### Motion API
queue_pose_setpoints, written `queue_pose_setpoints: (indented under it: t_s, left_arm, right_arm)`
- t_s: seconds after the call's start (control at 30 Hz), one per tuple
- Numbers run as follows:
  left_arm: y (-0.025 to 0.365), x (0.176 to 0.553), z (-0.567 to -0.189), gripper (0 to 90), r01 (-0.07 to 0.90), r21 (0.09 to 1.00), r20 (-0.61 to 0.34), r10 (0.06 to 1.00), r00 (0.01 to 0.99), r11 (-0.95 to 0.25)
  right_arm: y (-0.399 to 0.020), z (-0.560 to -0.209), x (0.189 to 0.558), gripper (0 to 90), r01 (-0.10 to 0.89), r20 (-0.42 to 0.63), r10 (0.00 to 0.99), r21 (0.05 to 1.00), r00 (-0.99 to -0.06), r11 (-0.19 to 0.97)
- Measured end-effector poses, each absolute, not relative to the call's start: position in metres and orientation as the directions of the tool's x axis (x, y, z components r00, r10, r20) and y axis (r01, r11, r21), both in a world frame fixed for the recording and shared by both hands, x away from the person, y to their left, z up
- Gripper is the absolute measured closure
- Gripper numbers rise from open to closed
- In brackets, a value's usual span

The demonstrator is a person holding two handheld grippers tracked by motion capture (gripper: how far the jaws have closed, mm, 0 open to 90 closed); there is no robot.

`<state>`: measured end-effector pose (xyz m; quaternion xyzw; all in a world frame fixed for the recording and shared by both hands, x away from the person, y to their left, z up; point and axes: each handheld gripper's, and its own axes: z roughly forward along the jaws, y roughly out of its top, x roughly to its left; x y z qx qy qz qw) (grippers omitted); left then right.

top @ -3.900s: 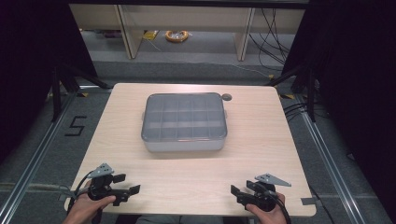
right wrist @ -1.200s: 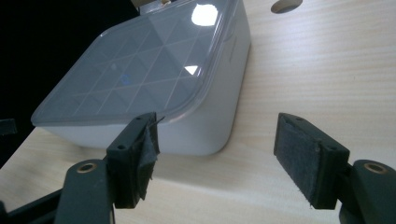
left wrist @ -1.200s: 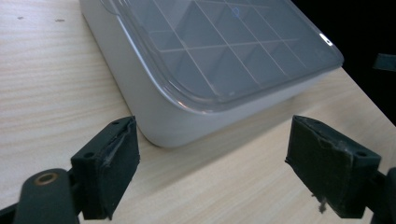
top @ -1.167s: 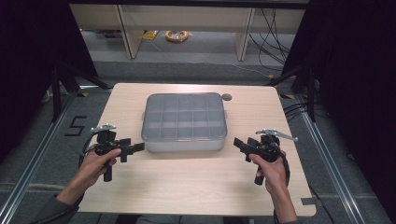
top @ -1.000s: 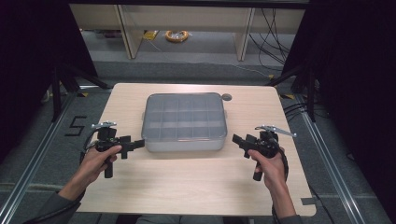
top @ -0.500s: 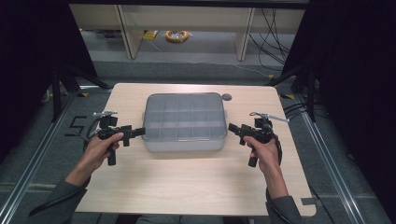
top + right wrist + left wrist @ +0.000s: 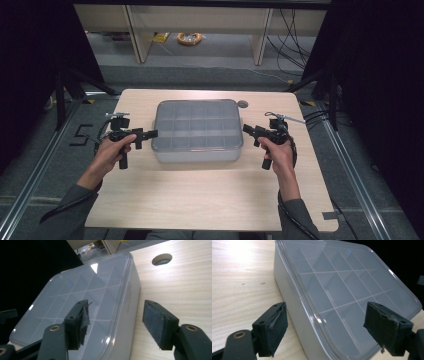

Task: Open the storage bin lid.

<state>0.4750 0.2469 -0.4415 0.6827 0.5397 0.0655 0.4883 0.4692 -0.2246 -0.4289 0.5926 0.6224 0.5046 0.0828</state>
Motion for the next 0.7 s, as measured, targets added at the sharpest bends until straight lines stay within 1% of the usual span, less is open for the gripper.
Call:
queue_pose_setpoints:
  t_s: [0.03, 0.07, 0.1, 0.23, 0.27, 0.33, 0.37, 0.4, 0.43, 0.47, 0.5, 0.57, 0.6, 0.63, 0.67, 0.7]
  left_arm:
    - [0.246, 0.477, -0.442, 18.2, 0.677, 0.733, -0.444, 0.799, 0.405, 0.064]
    - [0.246, 0.478, -0.442, 18.7, 0.677, 0.734, -0.442, 0.801, 0.404, 0.063]
    - [0.245, 0.482, -0.443, 19.2, 0.680, 0.731, -0.443, 0.800, 0.404, 0.062]
    - [0.243, 0.492, -0.446, 22.0, 0.691, 0.718, -0.459, 0.800, 0.387, 0.078]
    - [0.242, 0.494, -0.446, 23.6, 0.691, 0.719, -0.459, 0.798, 0.390, 0.075]
    - [0.242, 0.500, -0.449, 30.7, 0.695, 0.716, -0.454, 0.805, 0.383, 0.073]
    - [0.242, 0.502, -0.450, 31.5, 0.699, 0.711, -0.457, 0.806, 0.376, 0.076]
    - [0.243, 0.505, -0.451, 31.5, 0.703, 0.706, -0.458, 0.808, 0.371, 0.078]
    - [0.243, 0.508, -0.452, 33.8, 0.707, 0.703, -0.460, 0.810, 0.364, 0.082]
    - [0.244, 0.509, -0.452, 33.8, 0.707, 0.702, -0.459, 0.812, 0.361, 0.083]
    - [0.244, 0.511, -0.453, 35.2, 0.708, 0.700, -0.464, 0.811, 0.358, 0.088]
    - [0.243, 0.515, -0.453, 37.3, 0.712, 0.697, -0.463, 0.811, 0.359, 0.083]
    - [0.243, 0.516, -0.454, 37.3, 0.715, 0.694, -0.464, 0.811, 0.357, 0.082]
    - [0.242, 0.518, -0.455, 37.7, 0.720, 0.689, -0.466, 0.810, 0.357, 0.079]
    - [0.241, 0.519, -0.456, 37.9, 0.722, 0.688, -0.466, 0.809, 0.358, 0.077]
    - [0.241, 0.521, -0.457, 38.8, 0.727, 0.683, -0.470, 0.807, 0.357, 0.076]
  right_arm:
    - [-0.224, -0.430, 0.471, 40.7, 0.662, 0.504, 0.819, 0.717, -0.274, -0.220]
    - [-0.225, -0.434, 0.476, 42.3, 0.643, 0.460, 0.835, 0.745, -0.301, -0.179]
    - [-0.225, -0.436, 0.478, 43.4, 0.640, 0.450, 0.839, 0.749, -0.304, -0.170]
    - [-0.220, -0.444, 0.490, 48.2, 0.665, 0.492, 0.819, 0.721, -0.294, -0.194]
    - [-0.219, -0.446, 0.493, 48.5, 0.668, 0.496, 0.818, 0.718, -0.292, -0.197]
    - [-0.216, -0.447, 0.498, 49.7, 0.673, 0.494, 0.819, 0.715, -0.293, -0.190]
    - [-0.210, -0.445, 0.500, 50.7, 0.699, 0.532, 0.808, 0.678, -0.253, -0.228]
    - [-0.210, -0.445, 0.500, 50.7, 0.699, 0.532, 0.808, 0.678, -0.253, -0.228]
    - [-0.210, -0.446, 0.504, 51.4, 0.694, 0.531, 0.805, 0.684, -0.265, -0.223]
    - [-0.208, -0.446, 0.507, 51.9, 0.701, 0.543, 0.800, 0.673, -0.253, -0.235]
    - [-0.209, -0.449, 0.513, 52.4, 0.682, 0.506, 0.817, 0.703, -0.278, -0.203]
    - [-0.209, -0.450, 0.515, 52.6, 0.685, 0.506, 0.817, 0.700, -0.276, -0.202]
    - [-0.205, -0.446, 0.514, 52.8, 0.721, 0.560, 0.797, 0.647, -0.228, -0.248]
    - [-0.204, -0.446, 0.516, 52.9, 0.719, 0.557, 0.800, 0.648, -0.223, -0.251]
    - [-0.205, -0.448, 0.519, 52.7, 0.706, 0.536, 0.805, 0.672, -0.255, -0.225]
    - [-0.205, -0.450, 0.523, 52.8, 0.691, 0.505, 0.821, 0.694, -0.266, -0.203]
